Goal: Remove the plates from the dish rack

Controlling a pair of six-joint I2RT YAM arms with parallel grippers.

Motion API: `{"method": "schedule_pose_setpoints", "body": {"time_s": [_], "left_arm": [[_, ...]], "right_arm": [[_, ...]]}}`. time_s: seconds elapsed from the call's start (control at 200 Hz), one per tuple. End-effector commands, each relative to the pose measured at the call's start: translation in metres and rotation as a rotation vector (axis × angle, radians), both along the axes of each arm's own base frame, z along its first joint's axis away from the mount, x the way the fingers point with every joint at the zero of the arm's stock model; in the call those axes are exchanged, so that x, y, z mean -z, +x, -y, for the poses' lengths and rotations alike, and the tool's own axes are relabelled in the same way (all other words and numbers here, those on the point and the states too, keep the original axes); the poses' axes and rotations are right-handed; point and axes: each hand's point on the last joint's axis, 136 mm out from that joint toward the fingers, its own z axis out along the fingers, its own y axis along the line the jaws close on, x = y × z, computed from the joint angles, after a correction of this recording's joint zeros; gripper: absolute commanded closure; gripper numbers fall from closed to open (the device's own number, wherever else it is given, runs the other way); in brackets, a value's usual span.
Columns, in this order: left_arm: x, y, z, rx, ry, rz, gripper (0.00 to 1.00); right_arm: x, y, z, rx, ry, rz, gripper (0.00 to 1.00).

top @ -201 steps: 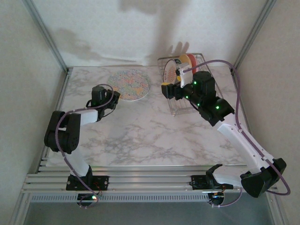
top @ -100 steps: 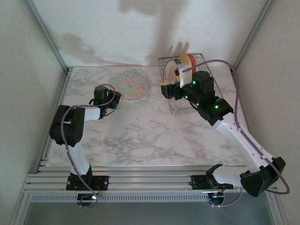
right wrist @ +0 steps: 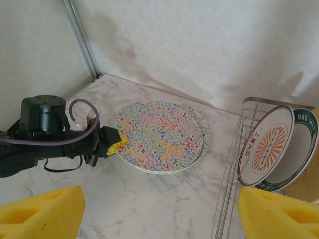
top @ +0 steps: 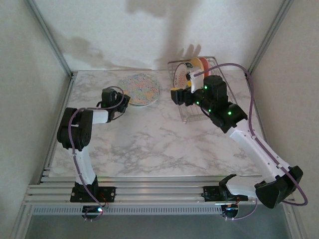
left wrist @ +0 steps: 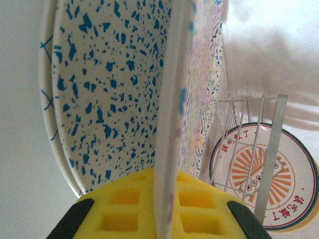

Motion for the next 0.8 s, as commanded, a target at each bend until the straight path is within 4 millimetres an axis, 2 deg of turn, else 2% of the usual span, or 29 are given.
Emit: {"method": "schedule_pose_setpoints", "body": {"time_s": [0.0, 0.25, 0.551, 0.791], "left_arm": [[-0.022, 0.016, 0.002, 0.031, -0.005, 0.079, 0.93], [-0.017, 0.020, 0.005, 0.049, 0.000, 0.045, 0.83], [-0.011, 0.019, 0.003, 0.056, 0.025, -0.030, 0.63], [-0.003, 0.018, 0.000, 0.061, 0.076, -0.120, 0.56]], "right_arm": [[-0.009, -0.003, -0.006, -0.017, 0.023, 0.008, 0.19], [-0.008, -0.003, -0.007, -0.016, 0.027, 0.001, 0.19], [-0.010, -0.003, -0.007, -0.013, 0.037, -0.006, 0.19], [-0.010, -0.003, -0.006, -0.006, 0.046, -0.016, 0.19]]}}
